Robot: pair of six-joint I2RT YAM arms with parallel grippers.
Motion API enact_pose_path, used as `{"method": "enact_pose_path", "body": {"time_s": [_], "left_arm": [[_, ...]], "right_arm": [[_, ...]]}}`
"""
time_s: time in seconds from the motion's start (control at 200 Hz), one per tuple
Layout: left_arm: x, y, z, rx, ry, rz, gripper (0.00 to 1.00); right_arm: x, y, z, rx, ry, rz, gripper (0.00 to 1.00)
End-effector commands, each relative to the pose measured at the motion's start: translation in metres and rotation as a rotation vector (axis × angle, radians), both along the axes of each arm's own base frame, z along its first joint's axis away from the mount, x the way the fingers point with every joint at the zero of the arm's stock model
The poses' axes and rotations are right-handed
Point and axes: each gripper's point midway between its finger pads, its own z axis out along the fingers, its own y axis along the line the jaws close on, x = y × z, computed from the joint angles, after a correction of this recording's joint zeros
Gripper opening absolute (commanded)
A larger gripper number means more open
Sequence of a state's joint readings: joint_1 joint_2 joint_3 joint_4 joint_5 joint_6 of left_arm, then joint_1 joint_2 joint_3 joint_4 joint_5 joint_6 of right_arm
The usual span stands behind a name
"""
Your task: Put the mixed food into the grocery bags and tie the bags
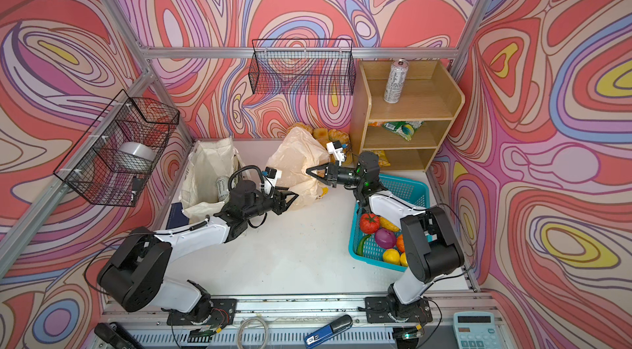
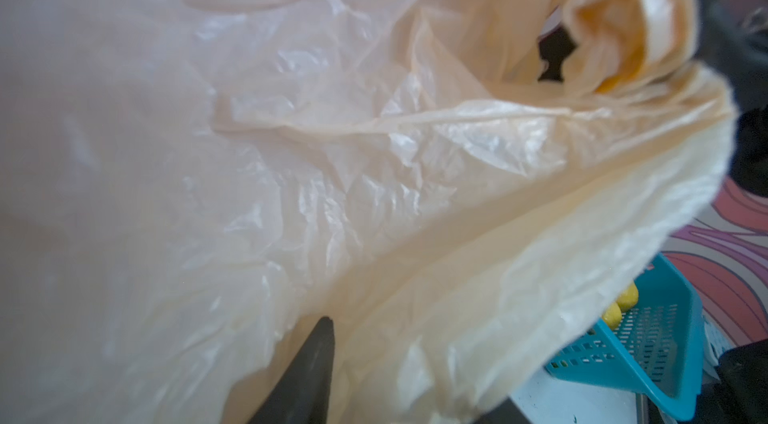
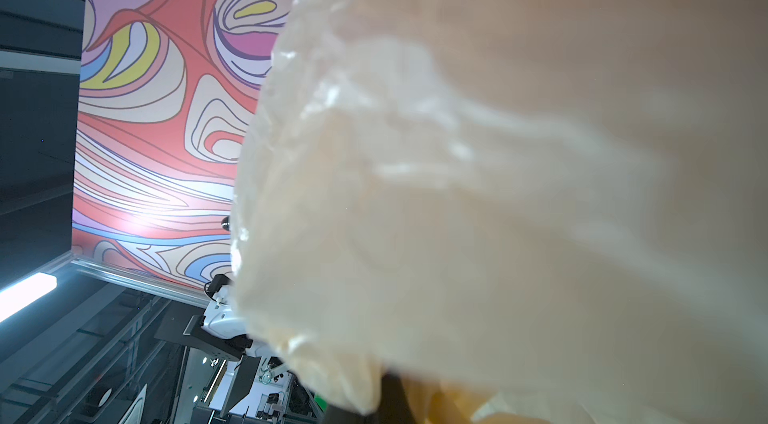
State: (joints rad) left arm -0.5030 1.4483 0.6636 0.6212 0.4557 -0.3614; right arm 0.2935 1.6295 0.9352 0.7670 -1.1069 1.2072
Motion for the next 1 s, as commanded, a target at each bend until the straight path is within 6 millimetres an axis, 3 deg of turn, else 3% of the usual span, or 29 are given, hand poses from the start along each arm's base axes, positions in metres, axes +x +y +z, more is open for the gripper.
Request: {"method": "enact_pose_path", "body": {"time_s": [0.0, 0.165, 0.456, 0.591, 0.721, 0.856, 0.992], "left_arm": [[0.001, 0.008, 0.041, -0.125, -0.057, -0.017, 0.45], [-0.002, 0.004, 0.072, -0.229, -0.076, -0.100, 0.46], [-0.036, -0.013, 0.117, -0.382, -0.015, -0.356, 0.46], [-0.012, -0.003, 0.120, -0.353, -0.027, -0.200, 0.46], [0.028, 0.006, 0.097, -0.247, 0.026, -0.012, 0.46], [0.047, -0.012, 0.098, -0.301, 0.026, -0.063, 0.46], [0.059, -0.043, 0.094, -0.315, 0.046, -0.121, 0.45]], "right_arm": [[-0.012, -0.003, 0.016, 0.022, -0.070, 0.034, 0.00], [-0.011, -0.005, 0.015, 0.021, -0.073, 0.025, 0.00], [-0.003, -0.008, 0.016, 0.022, -0.082, -0.009, 0.00], [-0.006, -0.007, 0.014, 0.025, -0.085, 0.005, 0.00], [-0.013, -0.008, 0.018, 0.047, -0.107, 0.025, 0.00], [-0.020, -0.008, 0.023, 0.077, -0.125, 0.057, 0.00], [-0.027, -0.009, 0.031, 0.133, -0.145, 0.104, 0.00]]}}
